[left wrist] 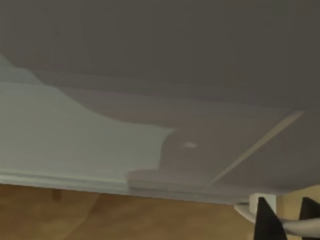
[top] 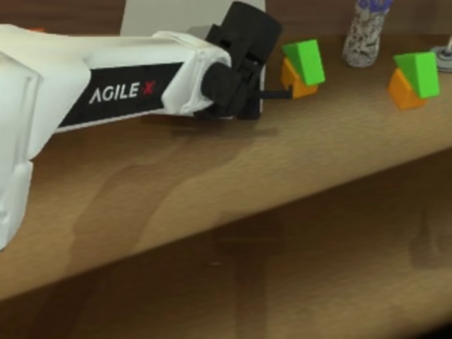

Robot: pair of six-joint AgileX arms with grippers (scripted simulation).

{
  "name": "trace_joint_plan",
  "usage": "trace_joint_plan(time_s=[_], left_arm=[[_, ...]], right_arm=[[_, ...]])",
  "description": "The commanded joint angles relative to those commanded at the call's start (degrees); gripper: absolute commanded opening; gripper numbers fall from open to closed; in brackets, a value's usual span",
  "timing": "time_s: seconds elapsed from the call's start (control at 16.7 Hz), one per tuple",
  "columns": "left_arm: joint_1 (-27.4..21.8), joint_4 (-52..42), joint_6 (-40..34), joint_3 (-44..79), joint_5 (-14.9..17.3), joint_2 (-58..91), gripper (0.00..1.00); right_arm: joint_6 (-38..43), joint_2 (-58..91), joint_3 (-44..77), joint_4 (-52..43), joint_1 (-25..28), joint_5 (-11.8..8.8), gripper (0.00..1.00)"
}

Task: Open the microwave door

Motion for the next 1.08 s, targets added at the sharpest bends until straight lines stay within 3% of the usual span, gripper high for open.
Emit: trace_joint_plan(time_s=[0.6,1.08], left_arm=[[0.0,0.0,0.0,0.0,0.0,0.0,0.0],[0.3,2.3,2.6,-3.5,1.8,-2.1,0.0]], right_arm=[[0.0,0.0,0.0,0.0,0.0,0.0,1.0],[0.0,0.0,0.0,0.0,0.0,0.0,1.0]])
